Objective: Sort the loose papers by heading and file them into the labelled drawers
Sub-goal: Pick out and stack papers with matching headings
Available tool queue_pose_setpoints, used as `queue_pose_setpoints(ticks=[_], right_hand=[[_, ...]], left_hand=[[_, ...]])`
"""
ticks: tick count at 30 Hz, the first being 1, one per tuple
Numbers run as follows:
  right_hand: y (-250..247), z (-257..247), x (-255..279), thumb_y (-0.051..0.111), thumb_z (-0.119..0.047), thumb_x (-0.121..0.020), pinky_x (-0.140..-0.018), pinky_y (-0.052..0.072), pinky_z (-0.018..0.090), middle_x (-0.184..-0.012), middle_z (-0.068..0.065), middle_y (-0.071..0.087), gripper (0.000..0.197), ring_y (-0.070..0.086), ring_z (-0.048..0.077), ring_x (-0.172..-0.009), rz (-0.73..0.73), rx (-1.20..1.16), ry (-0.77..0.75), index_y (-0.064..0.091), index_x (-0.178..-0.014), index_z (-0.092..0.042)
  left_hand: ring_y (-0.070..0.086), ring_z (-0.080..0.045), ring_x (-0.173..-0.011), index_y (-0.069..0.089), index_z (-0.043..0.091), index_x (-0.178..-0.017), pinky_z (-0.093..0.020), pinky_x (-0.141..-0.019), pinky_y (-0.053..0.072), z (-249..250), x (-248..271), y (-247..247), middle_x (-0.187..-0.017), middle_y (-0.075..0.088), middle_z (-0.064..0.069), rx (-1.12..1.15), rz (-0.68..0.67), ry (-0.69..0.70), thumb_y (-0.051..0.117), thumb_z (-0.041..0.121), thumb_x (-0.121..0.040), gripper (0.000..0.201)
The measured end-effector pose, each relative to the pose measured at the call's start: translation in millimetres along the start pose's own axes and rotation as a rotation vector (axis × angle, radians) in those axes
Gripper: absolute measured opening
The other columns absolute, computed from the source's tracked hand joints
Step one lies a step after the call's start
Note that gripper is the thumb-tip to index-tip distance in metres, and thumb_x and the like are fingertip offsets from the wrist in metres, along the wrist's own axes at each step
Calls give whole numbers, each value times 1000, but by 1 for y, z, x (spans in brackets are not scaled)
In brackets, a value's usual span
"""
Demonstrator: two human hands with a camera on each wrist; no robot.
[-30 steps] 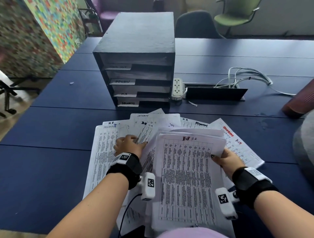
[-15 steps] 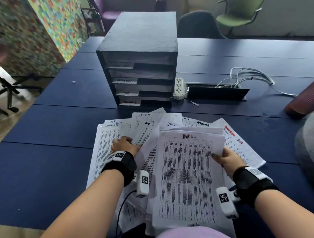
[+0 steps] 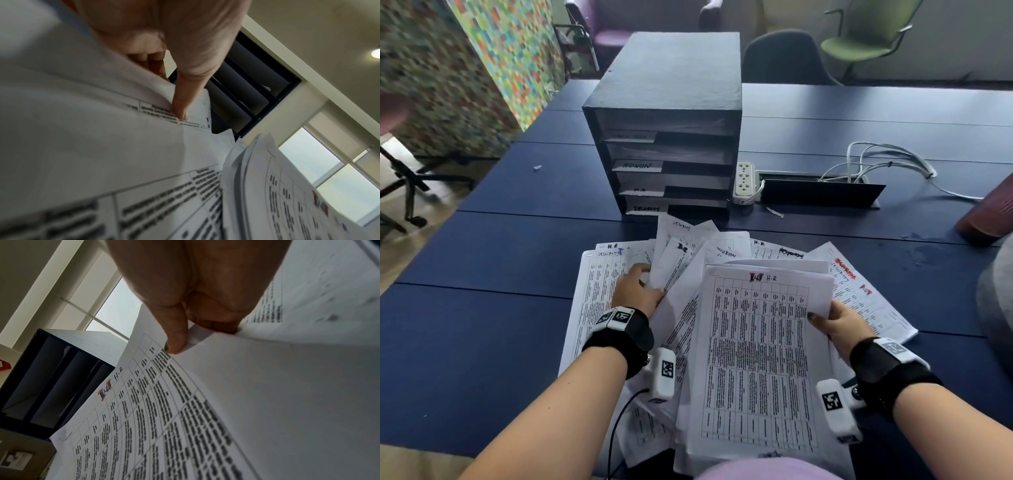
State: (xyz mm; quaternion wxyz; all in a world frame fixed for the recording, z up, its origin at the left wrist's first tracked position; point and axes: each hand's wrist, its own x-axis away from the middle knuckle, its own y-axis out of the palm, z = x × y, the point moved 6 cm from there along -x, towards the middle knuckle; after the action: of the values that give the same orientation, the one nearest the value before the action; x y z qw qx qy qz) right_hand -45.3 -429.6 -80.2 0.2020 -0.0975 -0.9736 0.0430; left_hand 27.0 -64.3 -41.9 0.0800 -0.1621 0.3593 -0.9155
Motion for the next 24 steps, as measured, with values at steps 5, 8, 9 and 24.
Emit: queue_pose_setpoints(ticks=[5,8,9,24], right_hand=[[1,-2,2,60,4,-83,-99,42,46,-95,5,67,25,60,26,-94,-13,15,13,63,-90,-20],[2,-2,3,60,3,-83,-101,42,47,-98,6,67,26,60,27,-98,-22,17,19,62,-92,-21],[2,-2,3,60,3,-83,-101,42,48,-101,8,67,26,60,28,-99,-23,15,22,62,-93,-20],[9,3,6,66,-3,-81,-98,44,51,-103,9,69,29,63,29,-100,11,101,35,62,-102,-23]], left_hand=[[54,-21,-86,40,38,-134,-31,-81,45,6,15,-2,-104,50,-9,-8,-6,111,71,12,-80,67],[55,-24,-104,45,35,-131,-35,-91,45,7,19,0,-118,51,-8,-91,-52,137,67,22,-84,53],[55,-24,-108,47,33,-131,-35,-93,45,8,21,0,-122,52,-7,-89,-67,141,67,23,-85,51],[46,-32,-108,69,14,-105,-36,-90,41,2,15,-30,-118,52,-9,-218,167,58,57,29,-91,24]])
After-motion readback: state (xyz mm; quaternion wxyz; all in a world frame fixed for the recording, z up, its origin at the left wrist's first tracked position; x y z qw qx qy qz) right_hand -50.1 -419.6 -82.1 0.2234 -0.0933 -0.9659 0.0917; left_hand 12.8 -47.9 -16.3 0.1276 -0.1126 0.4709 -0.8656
